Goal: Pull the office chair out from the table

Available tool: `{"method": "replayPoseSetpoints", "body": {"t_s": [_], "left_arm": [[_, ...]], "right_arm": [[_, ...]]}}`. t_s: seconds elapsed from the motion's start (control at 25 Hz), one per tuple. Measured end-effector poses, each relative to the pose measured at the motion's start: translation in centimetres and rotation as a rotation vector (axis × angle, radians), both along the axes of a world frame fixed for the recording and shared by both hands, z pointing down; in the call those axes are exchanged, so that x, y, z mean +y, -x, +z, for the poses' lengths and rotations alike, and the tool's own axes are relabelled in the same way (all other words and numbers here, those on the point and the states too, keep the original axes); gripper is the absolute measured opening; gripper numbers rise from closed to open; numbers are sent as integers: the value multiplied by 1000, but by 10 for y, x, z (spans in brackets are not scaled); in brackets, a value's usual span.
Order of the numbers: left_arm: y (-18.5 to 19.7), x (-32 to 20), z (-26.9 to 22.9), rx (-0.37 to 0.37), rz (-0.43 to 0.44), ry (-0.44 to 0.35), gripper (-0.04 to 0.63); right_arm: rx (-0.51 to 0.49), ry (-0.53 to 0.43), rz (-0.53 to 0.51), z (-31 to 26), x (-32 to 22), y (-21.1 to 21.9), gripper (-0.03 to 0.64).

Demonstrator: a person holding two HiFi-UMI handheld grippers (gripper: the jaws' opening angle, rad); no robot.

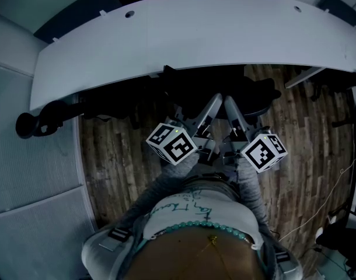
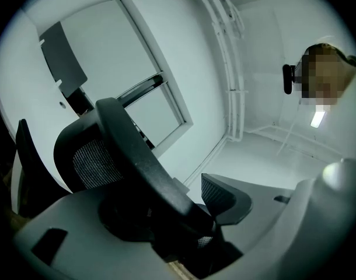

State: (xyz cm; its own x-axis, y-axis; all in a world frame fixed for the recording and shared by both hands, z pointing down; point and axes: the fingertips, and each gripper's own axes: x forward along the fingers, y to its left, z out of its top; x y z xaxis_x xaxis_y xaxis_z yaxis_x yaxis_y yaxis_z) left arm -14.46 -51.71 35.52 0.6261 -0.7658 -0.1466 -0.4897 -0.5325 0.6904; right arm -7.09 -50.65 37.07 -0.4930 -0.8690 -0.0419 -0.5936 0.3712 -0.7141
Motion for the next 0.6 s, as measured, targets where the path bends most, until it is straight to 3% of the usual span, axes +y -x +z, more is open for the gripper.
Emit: {"method": "replayPoseSetpoints", "body": {"t_s": [0.4, 0.6], "left_arm": [[-3, 0, 2, 10, 25, -12, 255], [-37, 1, -5, -6, 16, -8, 255]], "right_arm": [[29, -1, -47, 2, -3, 2, 268], [26, 8, -75, -3, -5, -32, 268]]}}
